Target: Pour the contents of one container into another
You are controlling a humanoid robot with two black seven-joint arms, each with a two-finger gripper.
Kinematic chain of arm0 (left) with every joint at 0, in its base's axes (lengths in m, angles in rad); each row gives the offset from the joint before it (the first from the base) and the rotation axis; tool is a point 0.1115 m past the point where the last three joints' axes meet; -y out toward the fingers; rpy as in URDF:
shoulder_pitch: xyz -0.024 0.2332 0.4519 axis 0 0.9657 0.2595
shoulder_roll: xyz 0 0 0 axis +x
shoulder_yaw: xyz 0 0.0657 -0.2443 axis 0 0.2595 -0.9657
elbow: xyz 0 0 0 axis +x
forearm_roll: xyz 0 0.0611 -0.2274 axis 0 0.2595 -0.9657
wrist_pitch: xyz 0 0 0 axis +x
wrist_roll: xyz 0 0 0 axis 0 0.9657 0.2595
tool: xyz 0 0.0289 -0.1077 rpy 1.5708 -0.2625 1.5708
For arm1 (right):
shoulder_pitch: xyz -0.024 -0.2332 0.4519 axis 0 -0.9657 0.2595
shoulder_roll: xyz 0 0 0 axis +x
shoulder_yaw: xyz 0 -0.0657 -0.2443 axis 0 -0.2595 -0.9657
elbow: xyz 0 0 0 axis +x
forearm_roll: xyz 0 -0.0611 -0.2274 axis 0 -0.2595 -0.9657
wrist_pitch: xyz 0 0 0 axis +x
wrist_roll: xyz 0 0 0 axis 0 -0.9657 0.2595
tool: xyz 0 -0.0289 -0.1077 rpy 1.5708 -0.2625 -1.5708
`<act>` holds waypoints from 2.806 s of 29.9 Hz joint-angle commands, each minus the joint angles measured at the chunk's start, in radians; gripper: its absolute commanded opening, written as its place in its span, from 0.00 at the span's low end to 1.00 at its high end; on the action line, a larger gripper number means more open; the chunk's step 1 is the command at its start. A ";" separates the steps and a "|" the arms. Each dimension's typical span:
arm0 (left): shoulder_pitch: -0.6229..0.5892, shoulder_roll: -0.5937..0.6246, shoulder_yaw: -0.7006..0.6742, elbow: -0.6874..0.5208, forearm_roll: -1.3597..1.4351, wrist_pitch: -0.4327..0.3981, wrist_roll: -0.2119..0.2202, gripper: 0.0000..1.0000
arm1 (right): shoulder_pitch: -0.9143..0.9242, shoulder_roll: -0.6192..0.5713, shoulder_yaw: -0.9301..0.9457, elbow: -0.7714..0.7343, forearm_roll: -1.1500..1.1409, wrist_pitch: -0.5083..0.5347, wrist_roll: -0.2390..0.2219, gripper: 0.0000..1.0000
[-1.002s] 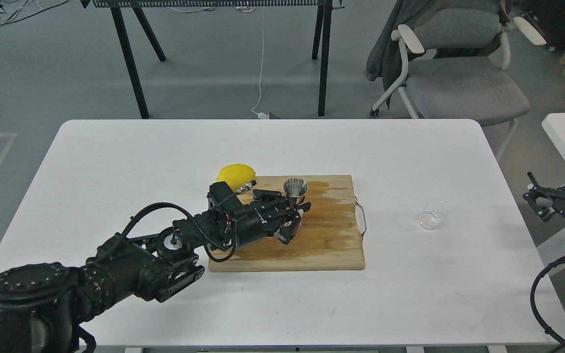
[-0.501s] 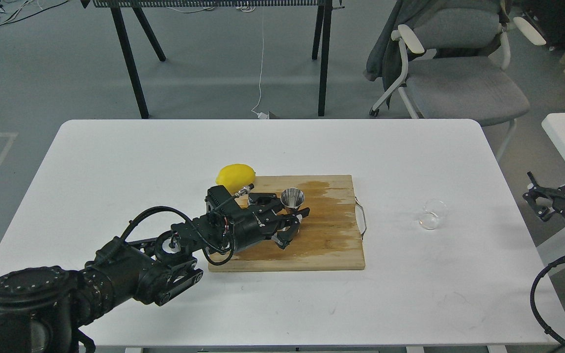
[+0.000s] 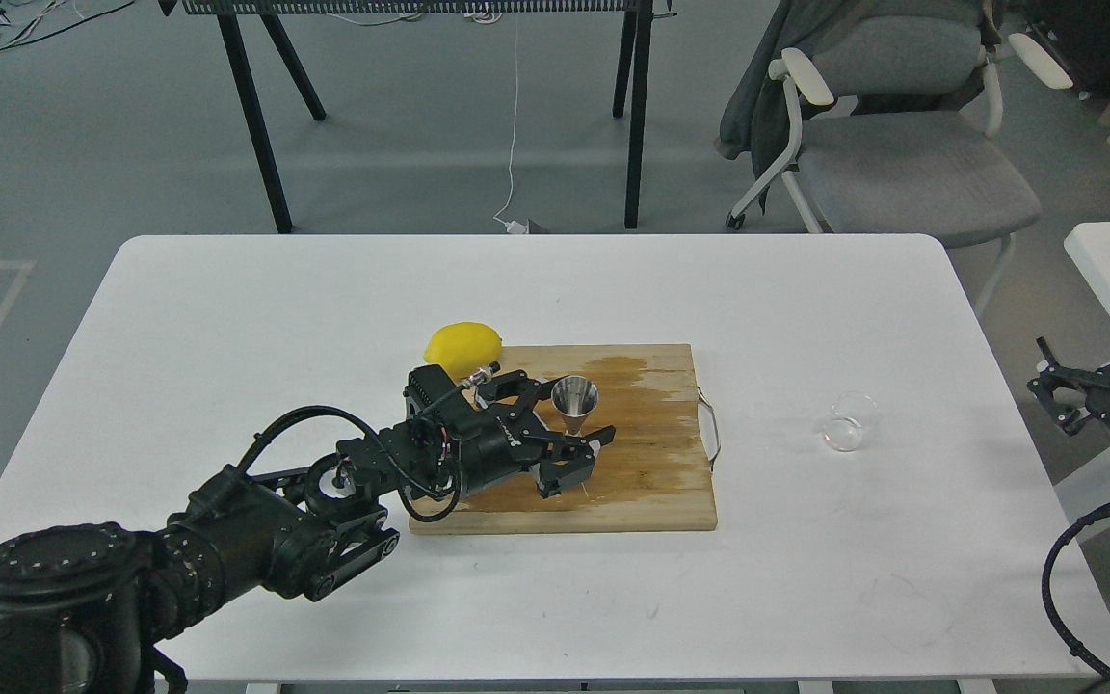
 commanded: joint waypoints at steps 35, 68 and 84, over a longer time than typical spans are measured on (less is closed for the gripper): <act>0.104 0.466 -0.015 -0.273 -0.073 0.000 0.000 0.89 | -0.005 -0.003 0.008 0.006 0.000 0.000 0.000 1.00; 0.018 0.816 -0.546 -0.037 -1.796 -0.977 0.000 0.89 | -0.024 -0.216 -0.209 0.328 0.450 0.000 -0.416 0.99; 0.061 0.709 -0.548 -0.006 -1.859 -0.977 0.000 0.89 | -0.388 -0.261 -0.209 0.600 0.943 -0.257 -0.418 0.99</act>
